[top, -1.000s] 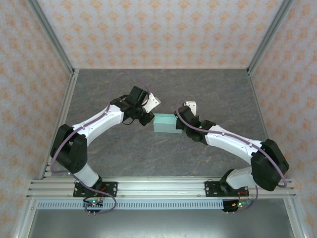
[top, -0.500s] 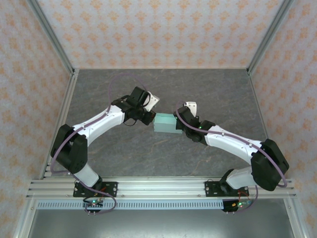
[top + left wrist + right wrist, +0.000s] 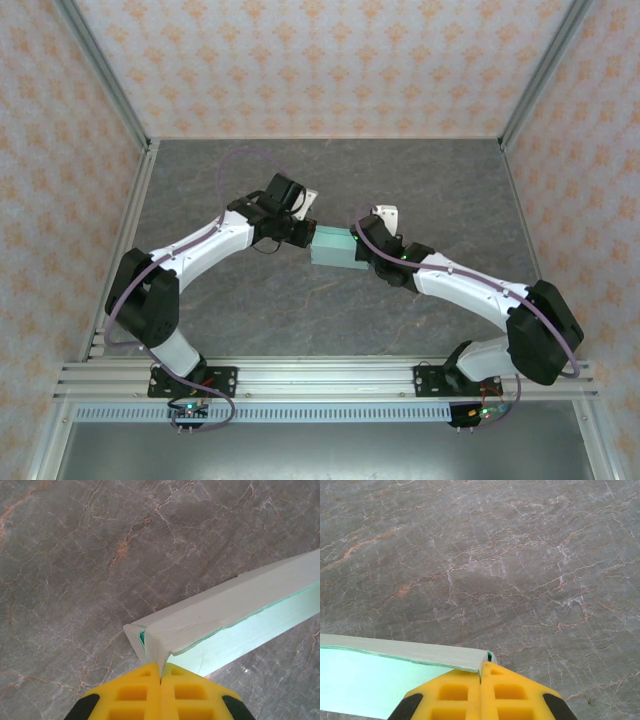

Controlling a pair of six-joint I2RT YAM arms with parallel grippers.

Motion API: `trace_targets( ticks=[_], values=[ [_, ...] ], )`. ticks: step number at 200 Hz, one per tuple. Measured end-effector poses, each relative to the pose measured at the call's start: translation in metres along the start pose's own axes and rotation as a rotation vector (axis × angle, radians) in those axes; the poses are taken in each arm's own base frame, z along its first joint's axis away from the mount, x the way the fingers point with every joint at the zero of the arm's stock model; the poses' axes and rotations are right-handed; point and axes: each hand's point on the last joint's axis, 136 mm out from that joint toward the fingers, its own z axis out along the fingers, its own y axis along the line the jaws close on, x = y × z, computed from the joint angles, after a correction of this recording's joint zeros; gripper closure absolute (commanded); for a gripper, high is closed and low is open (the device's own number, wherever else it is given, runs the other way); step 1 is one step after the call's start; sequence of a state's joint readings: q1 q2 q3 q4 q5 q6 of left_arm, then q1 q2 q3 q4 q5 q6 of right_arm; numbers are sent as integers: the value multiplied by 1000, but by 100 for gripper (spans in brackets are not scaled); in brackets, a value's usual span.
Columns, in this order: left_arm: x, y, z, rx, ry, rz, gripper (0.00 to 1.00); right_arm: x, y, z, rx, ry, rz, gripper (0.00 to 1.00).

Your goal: Fold the paper box

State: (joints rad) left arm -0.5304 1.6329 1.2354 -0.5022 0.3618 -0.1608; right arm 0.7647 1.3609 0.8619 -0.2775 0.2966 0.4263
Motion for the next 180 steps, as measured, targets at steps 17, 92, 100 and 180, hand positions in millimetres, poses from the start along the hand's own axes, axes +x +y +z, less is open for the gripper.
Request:
trace_targets(
  ticks=[17,92,100,180],
  values=[
    [0,0,0,0,0,-35,100,0,0,0,-1,0,-1,100],
    [-4,1,2,-16,-27,-125,100,0,1,0,-2,0,-2,100],
    [-5,1,3,-17,-32,-127,100,0,1,0,-2,0,-1,100],
    [-9,5,9,-45,-82,-143,100,0,1,-1,-2,-1,-3,100]
  ],
)
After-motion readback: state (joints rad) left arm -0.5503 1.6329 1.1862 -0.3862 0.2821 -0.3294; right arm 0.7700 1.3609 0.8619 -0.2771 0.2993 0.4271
